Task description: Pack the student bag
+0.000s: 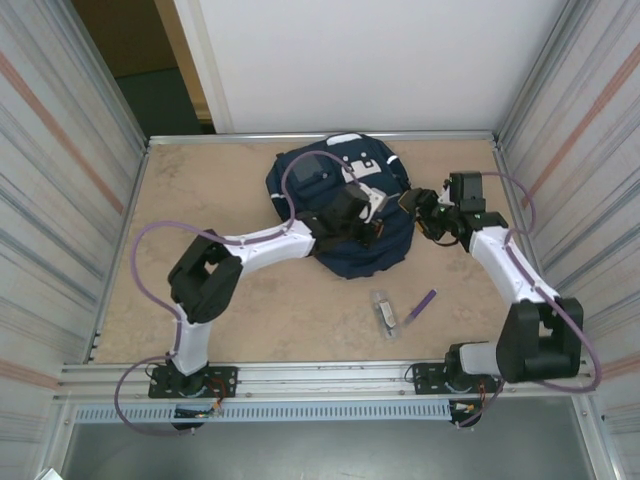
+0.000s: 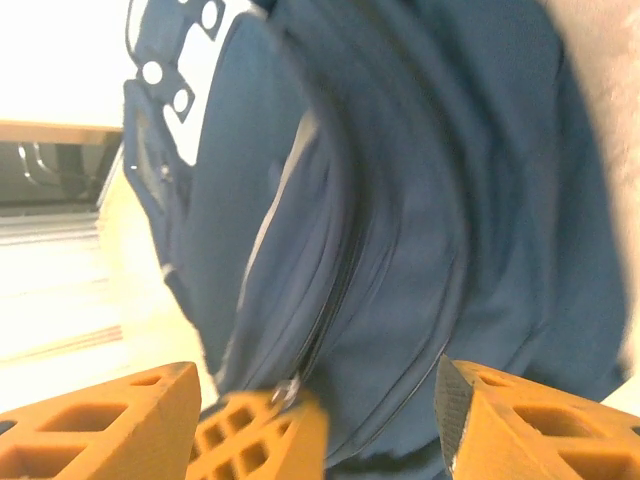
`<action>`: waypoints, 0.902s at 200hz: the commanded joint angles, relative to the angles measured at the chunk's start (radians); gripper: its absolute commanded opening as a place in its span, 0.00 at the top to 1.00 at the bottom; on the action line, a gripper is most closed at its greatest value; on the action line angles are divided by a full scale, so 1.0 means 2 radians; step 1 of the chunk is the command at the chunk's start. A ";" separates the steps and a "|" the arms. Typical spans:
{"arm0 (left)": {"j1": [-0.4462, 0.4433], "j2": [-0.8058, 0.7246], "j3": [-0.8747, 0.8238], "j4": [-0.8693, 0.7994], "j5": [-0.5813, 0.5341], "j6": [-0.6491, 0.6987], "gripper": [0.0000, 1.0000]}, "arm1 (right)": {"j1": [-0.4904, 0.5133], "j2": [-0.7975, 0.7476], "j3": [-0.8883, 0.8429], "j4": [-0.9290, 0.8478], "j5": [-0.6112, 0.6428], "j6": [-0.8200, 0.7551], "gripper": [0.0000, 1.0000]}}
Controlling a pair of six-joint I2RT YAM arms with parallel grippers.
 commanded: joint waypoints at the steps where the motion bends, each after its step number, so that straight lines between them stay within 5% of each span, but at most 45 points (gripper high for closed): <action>1: -0.016 0.005 0.039 0.038 0.018 0.004 1.00 | 0.002 0.000 -0.021 -0.012 -0.007 0.030 0.37; 50: -0.029 0.013 0.040 0.040 0.008 0.007 1.00 | 0.004 0.066 0.016 0.014 -0.048 0.053 0.46; 77: -0.029 0.002 0.020 0.047 0.001 0.005 1.00 | 0.004 0.095 0.023 0.028 -0.032 0.065 0.82; 108: -0.022 -0.034 -0.041 0.035 0.023 0.027 1.00 | 0.000 0.111 0.043 0.019 -0.003 0.048 0.99; 136: 0.010 -0.106 -0.140 0.004 0.086 0.026 1.00 | -0.022 0.134 0.057 0.024 -0.014 0.048 1.00; 164: 0.016 -0.173 -0.209 -0.013 0.061 0.060 1.00 | -0.042 0.161 0.074 0.028 -0.031 0.043 1.00; 174: 0.014 -0.174 -0.212 -0.010 0.048 0.071 1.00 | -0.047 0.159 0.071 0.033 -0.041 0.048 0.92; 180: 0.013 -0.170 -0.209 -0.004 0.045 0.071 1.00 | -0.047 0.151 0.067 0.034 -0.044 0.050 0.78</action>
